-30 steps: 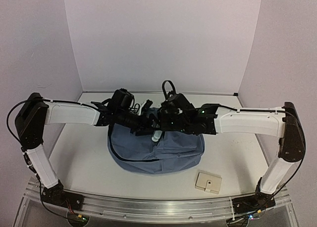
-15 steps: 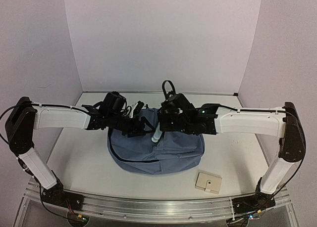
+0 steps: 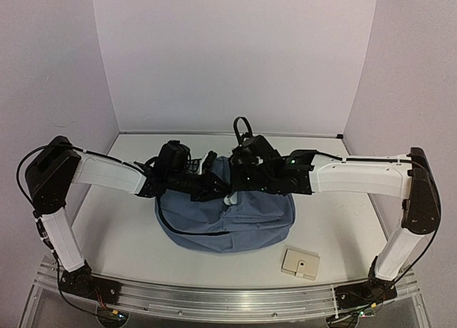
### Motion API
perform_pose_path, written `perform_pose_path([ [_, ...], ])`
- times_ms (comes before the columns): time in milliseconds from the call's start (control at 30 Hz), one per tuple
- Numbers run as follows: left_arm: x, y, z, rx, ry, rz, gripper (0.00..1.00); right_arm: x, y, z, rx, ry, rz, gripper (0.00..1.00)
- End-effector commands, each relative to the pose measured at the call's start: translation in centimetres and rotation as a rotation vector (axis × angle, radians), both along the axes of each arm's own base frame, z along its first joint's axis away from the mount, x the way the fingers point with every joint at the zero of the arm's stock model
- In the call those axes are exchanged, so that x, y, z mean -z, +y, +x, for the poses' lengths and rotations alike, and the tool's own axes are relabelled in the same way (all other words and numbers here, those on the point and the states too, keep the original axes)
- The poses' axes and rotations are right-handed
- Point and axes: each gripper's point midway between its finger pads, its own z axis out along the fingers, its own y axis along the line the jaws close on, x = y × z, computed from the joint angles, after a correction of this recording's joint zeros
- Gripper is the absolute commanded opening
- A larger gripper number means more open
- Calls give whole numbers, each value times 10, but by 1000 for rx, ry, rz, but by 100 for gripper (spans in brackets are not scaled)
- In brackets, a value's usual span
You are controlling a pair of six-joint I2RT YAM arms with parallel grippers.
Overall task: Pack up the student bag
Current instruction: Place the stationery in the student bag.
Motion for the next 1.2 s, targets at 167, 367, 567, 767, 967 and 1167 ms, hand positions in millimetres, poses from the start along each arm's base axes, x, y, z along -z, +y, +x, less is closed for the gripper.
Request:
perform_pose_path([
  [167,-20,-25,25,-50,-86,-57,21,-39,8,-4,7,-53,132,0],
  [367,-28,13,16,-111,-214,89,42,-40,6,-4,10,-61,126,0],
  [567,-18,31,-18,-51,-224,176,56,-39,9,-3,2,-60,125,0],
  [767,-7,21,-29,-21,-193,163,50,-39,13,-4,-9,-55,133,0],
  [967,-9,16,-11,-104,-197,164,49,-32,13,-5,-28,-52,107,1],
  [1167,-20,42,3,-220,-221,255,79,-42,-26,-13,0,-87,24,64],
])
